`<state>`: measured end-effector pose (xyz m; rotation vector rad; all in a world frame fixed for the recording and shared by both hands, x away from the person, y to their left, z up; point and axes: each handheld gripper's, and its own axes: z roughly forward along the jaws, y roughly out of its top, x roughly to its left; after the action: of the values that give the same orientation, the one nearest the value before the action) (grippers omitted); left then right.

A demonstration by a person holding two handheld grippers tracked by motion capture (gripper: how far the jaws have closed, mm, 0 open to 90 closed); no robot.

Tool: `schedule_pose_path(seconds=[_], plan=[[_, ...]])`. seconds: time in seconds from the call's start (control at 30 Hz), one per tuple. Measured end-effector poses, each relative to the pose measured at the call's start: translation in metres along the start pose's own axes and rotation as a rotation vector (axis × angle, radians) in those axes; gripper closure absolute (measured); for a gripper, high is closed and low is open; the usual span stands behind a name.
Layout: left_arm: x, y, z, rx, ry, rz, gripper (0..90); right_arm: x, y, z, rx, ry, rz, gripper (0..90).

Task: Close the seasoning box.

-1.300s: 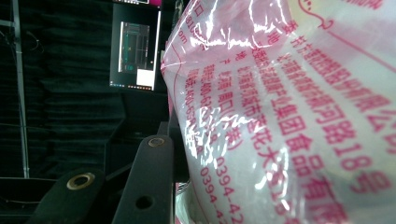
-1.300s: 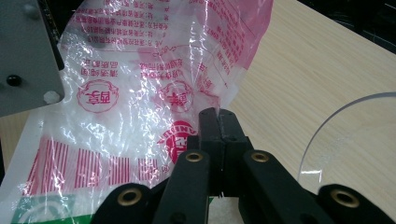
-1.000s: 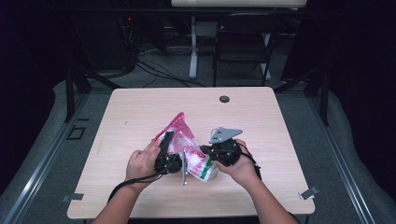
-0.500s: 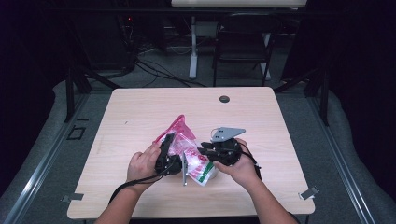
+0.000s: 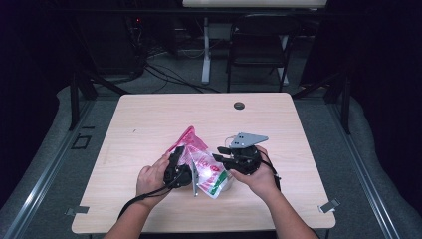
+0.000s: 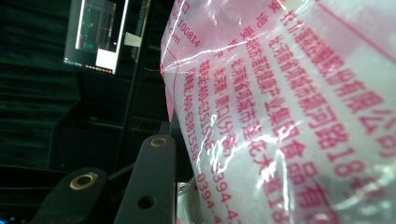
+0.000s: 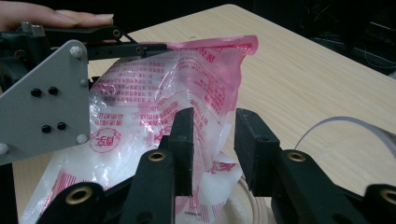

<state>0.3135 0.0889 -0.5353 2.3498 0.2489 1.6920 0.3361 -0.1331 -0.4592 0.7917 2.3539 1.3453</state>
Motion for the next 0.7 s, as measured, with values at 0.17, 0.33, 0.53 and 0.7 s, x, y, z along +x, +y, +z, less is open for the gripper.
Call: schedule_pose_path(seconds=[0.17,0.33,0.53,0.7], plan=[[-0.001,-0.004,0.0,0.003,-0.026,-0.046,73.1,-0.002,0.001,-0.003,-0.014,-0.006,0.006,68.4],[-0.002,-0.007,0.0,0.001,-0.055,-0.09,73.2,-0.003,0.001,-0.005,-0.013,-0.008,0.006,68.4],[-0.003,-0.011,0.0,0.002,-0.087,-0.133,73.2,-0.005,0.001,-0.006,-0.018,-0.013,0.011,68.4],[-0.005,-0.014,0.0,0.003,-0.104,-0.164,73.2,-0.005,0.001,-0.006,-0.018,-0.015,0.011,68.4]])
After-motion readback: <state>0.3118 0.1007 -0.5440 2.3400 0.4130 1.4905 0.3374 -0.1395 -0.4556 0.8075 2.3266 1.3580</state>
